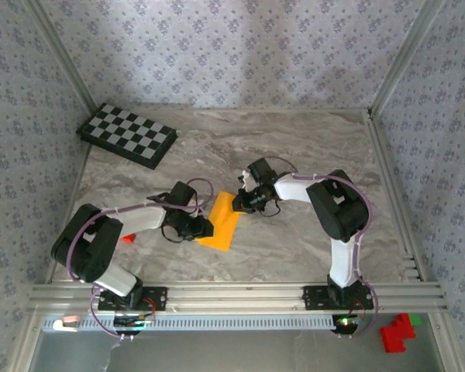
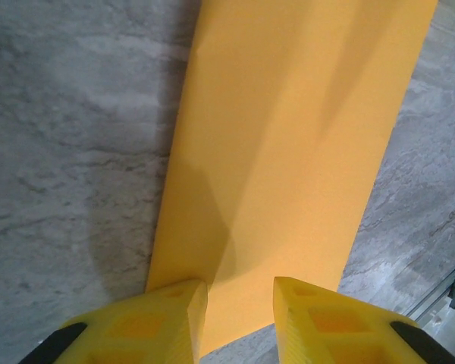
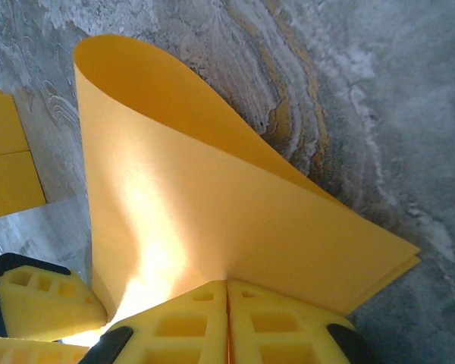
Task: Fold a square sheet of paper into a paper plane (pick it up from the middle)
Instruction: First fold in half a square sheet of paper at the center of the table.
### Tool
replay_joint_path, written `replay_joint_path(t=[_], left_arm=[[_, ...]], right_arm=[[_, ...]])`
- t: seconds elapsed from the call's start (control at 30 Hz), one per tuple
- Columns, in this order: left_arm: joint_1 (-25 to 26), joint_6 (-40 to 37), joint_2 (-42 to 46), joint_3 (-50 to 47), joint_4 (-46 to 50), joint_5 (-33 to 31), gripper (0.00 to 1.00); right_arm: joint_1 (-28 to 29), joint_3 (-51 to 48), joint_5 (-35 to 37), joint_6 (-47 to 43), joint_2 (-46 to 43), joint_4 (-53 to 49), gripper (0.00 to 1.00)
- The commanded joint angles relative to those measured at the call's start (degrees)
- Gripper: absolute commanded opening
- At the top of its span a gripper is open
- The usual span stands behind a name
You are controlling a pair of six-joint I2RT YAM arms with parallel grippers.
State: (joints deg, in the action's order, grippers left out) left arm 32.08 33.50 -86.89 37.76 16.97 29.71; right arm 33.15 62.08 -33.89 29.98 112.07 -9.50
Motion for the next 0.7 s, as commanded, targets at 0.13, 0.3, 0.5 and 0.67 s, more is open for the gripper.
replay_joint_path(t=[0.13,0.3,0.5,0.67], left_arm=[[-0.8,0.7,6.7,-1.4,3.5,0.7,0.31],[-0.8,2.5,7.0,2.6,-0.9,3.1,0.32],[-2.0,0.4,-2.6,11.1,-1.9,1.4,0.31],[-2.2,-1.0,-10.5,16.6,-3.0,1.2,0.31]], right_arm=[[-0.5,-2.9,11.9,-3.0,6.5,-9.9,0.1],[-0.5,-2.4,11.7,-3.3,6.6,-9.7,0.1],[0.0,-1.6,11.4,-3.2,6.8,-9.6,0.1],[0.1,-1.6,11.5,-3.6,6.7,-9.8,0.1]])
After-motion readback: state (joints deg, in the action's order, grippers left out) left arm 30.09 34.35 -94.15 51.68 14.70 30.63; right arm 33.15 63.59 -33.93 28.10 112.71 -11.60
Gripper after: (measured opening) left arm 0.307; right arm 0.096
